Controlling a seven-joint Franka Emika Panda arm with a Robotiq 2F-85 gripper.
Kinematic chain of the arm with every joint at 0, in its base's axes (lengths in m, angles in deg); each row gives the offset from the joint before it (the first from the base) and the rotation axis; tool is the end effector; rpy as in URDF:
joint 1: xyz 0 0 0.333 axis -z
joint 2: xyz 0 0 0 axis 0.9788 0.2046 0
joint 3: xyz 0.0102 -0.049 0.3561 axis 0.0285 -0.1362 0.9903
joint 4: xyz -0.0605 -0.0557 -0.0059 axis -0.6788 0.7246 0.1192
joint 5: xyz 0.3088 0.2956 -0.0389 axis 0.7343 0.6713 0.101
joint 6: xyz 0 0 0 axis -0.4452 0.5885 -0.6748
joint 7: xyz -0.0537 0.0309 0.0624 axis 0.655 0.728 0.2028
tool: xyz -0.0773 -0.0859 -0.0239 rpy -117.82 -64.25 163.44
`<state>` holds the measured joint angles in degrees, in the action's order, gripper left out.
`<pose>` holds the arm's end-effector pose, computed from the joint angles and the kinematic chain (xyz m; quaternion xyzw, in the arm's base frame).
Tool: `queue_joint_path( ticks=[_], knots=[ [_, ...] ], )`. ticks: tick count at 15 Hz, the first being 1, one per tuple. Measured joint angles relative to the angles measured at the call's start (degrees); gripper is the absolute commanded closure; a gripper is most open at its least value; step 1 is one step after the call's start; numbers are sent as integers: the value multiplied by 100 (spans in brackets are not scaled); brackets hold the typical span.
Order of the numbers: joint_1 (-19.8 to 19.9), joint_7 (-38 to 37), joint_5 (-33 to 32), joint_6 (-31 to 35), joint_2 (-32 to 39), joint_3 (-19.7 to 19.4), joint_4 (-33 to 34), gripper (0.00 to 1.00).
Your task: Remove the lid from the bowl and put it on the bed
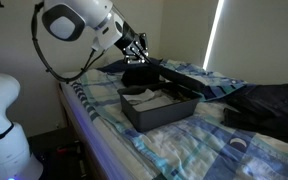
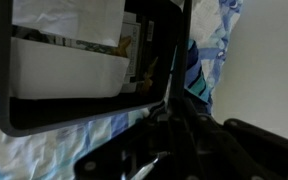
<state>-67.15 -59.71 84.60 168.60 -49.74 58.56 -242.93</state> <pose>0.3731 -0.1011 0.5465 -0.6947 0.5711 -0.3231 0.2948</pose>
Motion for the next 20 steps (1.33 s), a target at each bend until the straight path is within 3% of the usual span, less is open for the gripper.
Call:
queue_joint_path(
  ticks=[12, 20],
  knots=[
    [623, -547, -151, 330, 211, -2, 180, 98],
    [891, -1019, -595, 561, 329, -2, 328, 98]
  ],
)
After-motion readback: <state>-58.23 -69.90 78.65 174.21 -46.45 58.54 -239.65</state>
